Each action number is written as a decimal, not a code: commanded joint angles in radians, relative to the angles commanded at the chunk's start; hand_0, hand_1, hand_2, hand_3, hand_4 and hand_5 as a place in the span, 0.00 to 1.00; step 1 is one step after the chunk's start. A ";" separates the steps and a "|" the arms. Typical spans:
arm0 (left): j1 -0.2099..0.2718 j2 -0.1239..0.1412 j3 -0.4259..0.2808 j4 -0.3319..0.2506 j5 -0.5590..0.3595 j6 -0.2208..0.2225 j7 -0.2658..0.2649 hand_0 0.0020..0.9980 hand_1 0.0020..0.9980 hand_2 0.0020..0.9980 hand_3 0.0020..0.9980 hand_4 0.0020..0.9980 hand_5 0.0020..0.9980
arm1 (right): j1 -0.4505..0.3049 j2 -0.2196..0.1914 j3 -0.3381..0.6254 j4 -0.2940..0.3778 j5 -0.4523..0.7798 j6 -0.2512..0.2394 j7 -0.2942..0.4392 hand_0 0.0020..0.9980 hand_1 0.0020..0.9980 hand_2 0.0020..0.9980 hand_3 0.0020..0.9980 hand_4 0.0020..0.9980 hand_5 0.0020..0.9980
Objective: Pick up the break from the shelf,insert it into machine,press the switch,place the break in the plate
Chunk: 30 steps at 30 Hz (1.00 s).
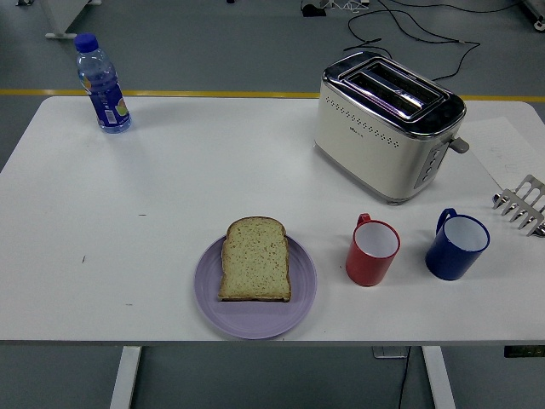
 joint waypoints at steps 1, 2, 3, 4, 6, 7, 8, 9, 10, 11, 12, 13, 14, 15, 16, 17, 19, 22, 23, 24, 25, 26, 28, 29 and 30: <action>0.000 0.000 0.000 0.000 0.000 0.000 0.000 0.68 0.60 0.64 0.67 0.39 1.00 | 0.000 0.000 0.000 0.000 0.000 0.000 -0.001 0.75 0.70 0.72 0.65 0.49 0.31; -0.001 0.000 0.000 0.000 0.000 0.000 0.000 0.68 0.60 0.64 0.67 0.39 1.00 | 0.000 0.000 0.001 0.000 0.000 0.000 -0.003 0.75 0.70 0.72 0.65 0.49 0.31; -0.002 0.000 0.001 0.000 -0.001 0.000 0.000 0.68 0.60 0.64 0.67 0.39 1.00 | 0.000 -0.001 0.002 0.000 0.000 0.001 -0.007 0.75 0.70 0.72 0.65 0.49 0.31; -0.002 0.000 0.002 0.000 -0.002 0.000 0.000 0.68 0.60 0.64 0.67 0.39 1.00 | 0.000 -0.001 0.003 0.000 -0.001 0.002 -0.010 0.75 0.70 0.72 0.65 0.49 0.31; -0.002 -0.001 0.003 0.000 -0.004 0.001 0.000 0.68 0.60 0.64 0.67 0.39 1.00 | 0.000 -0.001 0.006 0.001 -0.003 -0.001 -0.019 0.75 0.69 0.71 0.64 0.48 0.32; -0.003 -0.001 0.003 0.000 -0.004 0.001 0.000 0.68 0.60 0.64 0.67 0.39 1.00 | 0.001 -0.001 0.010 0.002 -0.005 -0.006 -0.032 0.75 0.69 0.71 0.64 0.48 0.32; -0.003 -0.001 0.004 0.000 -0.004 0.001 0.000 0.68 0.60 0.64 0.67 0.39 1.00 | 0.001 -0.001 0.013 0.002 -0.007 -0.005 -0.043 0.75 0.69 0.71 0.64 0.48 0.32; -0.003 -0.001 0.004 0.000 -0.004 0.000 0.000 0.68 0.60 0.64 0.67 0.39 1.00 | 0.001 -0.001 0.016 0.002 -0.008 -0.003 -0.053 0.75 0.69 0.71 0.64 0.48 0.32; -0.003 -0.001 0.005 0.000 -0.006 0.001 0.000 0.68 0.60 0.64 0.67 0.39 1.00 | 0.001 -0.001 0.017 0.003 -0.011 -0.001 -0.062 0.75 0.69 0.71 0.64 0.48 0.32; -0.003 -0.001 0.006 0.000 -0.007 0.001 -0.001 0.68 0.60 0.64 0.67 0.39 1.00 | 0.001 -0.001 0.018 0.003 -0.013 0.000 -0.067 0.75 0.69 0.71 0.64 0.48 0.32; -0.003 -0.001 0.006 0.000 -0.007 0.001 -0.001 0.68 0.60 0.64 0.67 0.39 1.00 | 0.000 -0.001 0.018 0.003 -0.014 0.000 -0.069 0.75 0.69 0.71 0.64 0.48 0.32; -0.003 -0.001 0.006 0.000 -0.008 0.001 -0.001 0.68 0.60 0.64 0.67 0.39 1.00 | 0.001 -0.001 0.018 0.004 -0.015 -0.001 -0.071 0.75 0.69 0.71 0.64 0.48 0.32; -0.004 -0.002 0.007 0.000 -0.008 0.001 -0.001 0.68 0.60 0.64 0.67 0.39 1.00 | 0.001 -0.001 0.018 0.004 -0.015 -0.003 -0.074 0.75 0.69 0.71 0.64 0.48 0.32; -0.005 -0.002 0.007 0.000 -0.008 0.000 -0.001 0.68 0.60 0.64 0.67 0.39 1.00 | 0.002 -0.003 0.018 0.004 -0.015 -0.004 -0.075 0.75 0.69 0.71 0.64 0.48 0.32; -0.005 -0.002 0.007 0.000 -0.008 0.000 -0.001 0.68 0.60 0.64 0.67 0.39 1.00 | 0.002 -0.003 0.017 0.004 -0.015 -0.005 -0.076 0.75 0.69 0.71 0.64 0.48 0.32; -0.005 -0.002 0.006 0.000 -0.007 0.000 -0.001 0.68 0.60 0.64 0.67 0.39 1.00 | 0.002 -0.003 0.017 0.004 -0.014 -0.006 -0.077 0.75 0.69 0.71 0.64 0.48 0.32; -0.006 -0.003 0.006 0.000 -0.008 0.000 -0.001 0.68 0.60 0.64 0.67 0.39 1.00 | 0.001 -0.004 0.017 0.004 -0.011 -0.007 -0.077 0.74 0.69 0.70 0.64 0.48 0.32; -0.007 -0.003 0.008 0.000 -0.011 0.000 -0.002 0.68 0.60 0.64 0.67 0.39 1.00 | 0.001 -0.004 0.016 0.004 -0.007 -0.008 -0.077 0.74 0.69 0.70 0.64 0.48 0.32; -0.008 -0.003 0.007 0.000 -0.010 0.000 -0.002 0.68 0.60 0.64 0.67 0.39 1.00 | 0.002 -0.004 0.015 0.005 -0.003 -0.008 -0.078 0.74 0.69 0.70 0.64 0.48 0.32; -0.009 -0.003 0.005 0.000 -0.007 -0.001 -0.002 0.67 0.60 0.64 0.67 0.39 1.00 | 0.003 -0.004 0.014 0.005 0.004 -0.008 -0.078 0.74 0.68 0.70 0.64 0.48 0.32; -0.010 -0.003 0.002 0.000 -0.003 -0.001 -0.002 0.67 0.60 0.64 0.67 0.39 1.00 | 0.005 -0.004 0.014 0.007 0.011 -0.007 -0.078 0.74 0.68 0.70 0.64 0.48 0.32; -0.011 -0.004 0.000 0.000 0.000 -0.002 -0.002 0.67 0.60 0.64 0.67 0.39 1.00 | 0.005 -0.004 0.014 0.009 0.015 -0.006 -0.079 0.74 0.68 0.70 0.64 0.48 0.32; -0.012 -0.003 -0.004 0.000 0.005 -0.002 -0.001 0.67 0.60 0.64 0.67 0.39 1.00 | 0.005 -0.005 0.013 0.013 0.022 -0.005 -0.079 0.74 0.68 0.70 0.64 0.48 0.32; -0.012 -0.003 -0.004 0.000 0.005 -0.002 -0.001 0.67 0.60 0.64 0.67 0.39 1.00 | 0.005 -0.005 0.013 0.013 0.022 -0.005 -0.079 0.74 0.68 0.70 0.64 0.48 0.32; -0.013 -0.003 -0.007 0.000 0.007 -0.002 -0.002 0.67 0.60 0.64 0.67 0.39 1.00 | 0.005 -0.006 0.014 0.016 0.023 -0.004 -0.078 0.73 0.68 0.70 0.64 0.48 0.33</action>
